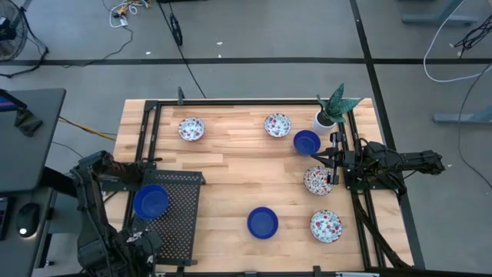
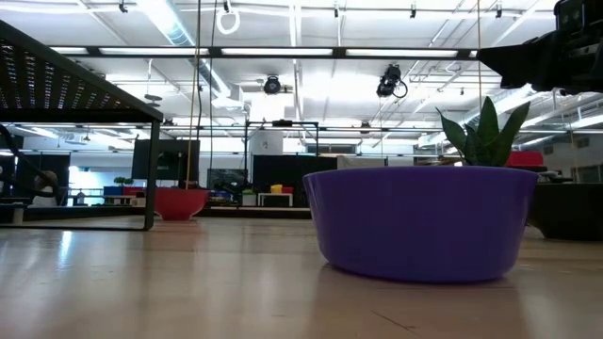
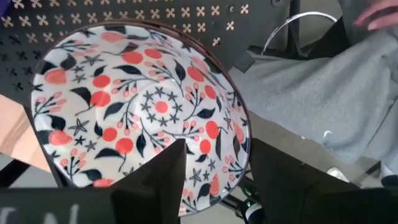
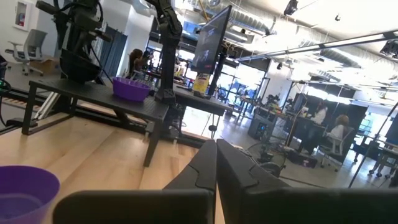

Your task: Pick & Place Mini bowls

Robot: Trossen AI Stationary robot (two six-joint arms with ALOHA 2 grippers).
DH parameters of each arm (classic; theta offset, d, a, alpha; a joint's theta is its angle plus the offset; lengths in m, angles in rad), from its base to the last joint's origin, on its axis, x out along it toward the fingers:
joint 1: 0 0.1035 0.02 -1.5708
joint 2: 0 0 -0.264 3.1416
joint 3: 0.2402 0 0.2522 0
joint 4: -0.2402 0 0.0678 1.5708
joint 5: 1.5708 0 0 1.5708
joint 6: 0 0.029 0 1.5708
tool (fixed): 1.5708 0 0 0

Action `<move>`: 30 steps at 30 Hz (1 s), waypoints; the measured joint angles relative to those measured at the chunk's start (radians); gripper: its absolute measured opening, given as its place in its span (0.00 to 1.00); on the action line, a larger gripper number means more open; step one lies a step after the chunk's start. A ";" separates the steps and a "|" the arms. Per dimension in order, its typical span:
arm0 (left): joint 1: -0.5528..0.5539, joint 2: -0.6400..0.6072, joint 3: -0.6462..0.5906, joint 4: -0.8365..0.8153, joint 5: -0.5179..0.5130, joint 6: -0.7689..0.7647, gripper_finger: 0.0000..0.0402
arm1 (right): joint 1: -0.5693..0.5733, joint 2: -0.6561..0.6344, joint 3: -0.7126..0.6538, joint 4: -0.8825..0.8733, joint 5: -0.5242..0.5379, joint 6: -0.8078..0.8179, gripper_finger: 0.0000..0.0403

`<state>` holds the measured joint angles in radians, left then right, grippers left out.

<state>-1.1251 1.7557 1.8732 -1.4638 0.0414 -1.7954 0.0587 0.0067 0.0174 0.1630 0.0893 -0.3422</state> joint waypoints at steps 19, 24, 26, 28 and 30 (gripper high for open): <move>0.001 -0.004 0.018 -0.002 -0.081 0.011 0.13 | 0.000 0.000 0.000 0.000 0.000 0.000 0.02; 0.001 -0.003 0.018 0.000 -0.096 0.011 0.11 | 0.000 0.000 0.000 0.000 0.000 0.000 0.02; 0.002 -0.002 0.018 -0.001 -0.110 0.011 0.11 | 0.000 0.000 0.000 0.000 0.000 0.000 0.02; 0.001 0.005 0.018 -0.002 -0.118 0.024 0.11 | 0.000 0.000 0.000 0.000 0.000 0.000 0.02; 0.001 0.016 0.017 -0.001 -0.117 0.041 0.11 | 0.000 0.000 0.000 0.000 0.000 0.000 0.02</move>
<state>-1.1236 1.7715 1.8905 -1.4647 -0.0752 -1.7545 0.0589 0.0067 0.0172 0.1631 0.0893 -0.3420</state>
